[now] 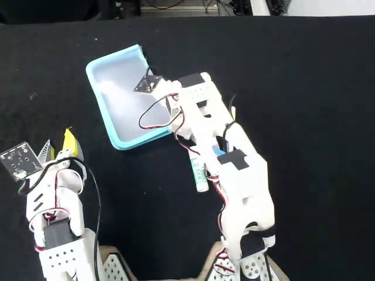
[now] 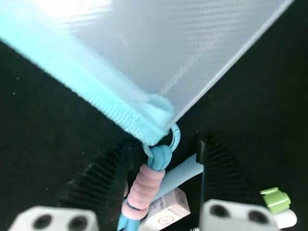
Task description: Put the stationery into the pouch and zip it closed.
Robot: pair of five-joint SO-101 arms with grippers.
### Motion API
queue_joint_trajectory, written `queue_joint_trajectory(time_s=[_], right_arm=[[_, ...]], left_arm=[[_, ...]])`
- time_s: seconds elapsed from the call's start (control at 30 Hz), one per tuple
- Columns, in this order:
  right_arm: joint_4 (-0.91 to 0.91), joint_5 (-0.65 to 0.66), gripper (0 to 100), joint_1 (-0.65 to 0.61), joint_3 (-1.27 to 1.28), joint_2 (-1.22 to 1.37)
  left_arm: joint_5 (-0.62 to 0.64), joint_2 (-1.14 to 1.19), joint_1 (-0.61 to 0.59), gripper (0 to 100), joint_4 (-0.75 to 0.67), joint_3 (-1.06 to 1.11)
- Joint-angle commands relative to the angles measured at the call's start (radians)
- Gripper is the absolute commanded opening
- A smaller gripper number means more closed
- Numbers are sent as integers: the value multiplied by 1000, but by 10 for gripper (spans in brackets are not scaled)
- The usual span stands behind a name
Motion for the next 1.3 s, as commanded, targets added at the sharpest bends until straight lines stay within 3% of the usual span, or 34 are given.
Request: queue_joint_trajectory(time_s=[0.0,0.1,0.27,0.6,0.97,1.1,1.27], right_arm=[[18,21,208,5,-4,-10],[9,21,175,17,-5,-10],[-9,11,9,44,-7,-10],[87,-247,10,12,-45,-226],[328,-361,10,-14,-24,-374],[315,-397,11,-41,105,-444],[160,-423,11,-146,483,-684]], left_arm=[[6,-2,-7,173,-18,21],[6,-2,-7,173,-18,21],[6,-2,-7,173,-18,21],[6,-2,-7,173,-18,21],[6,-2,-7,173,-18,21],[6,-2,-7,173,-18,21],[6,-2,-7,173,-18,21]])
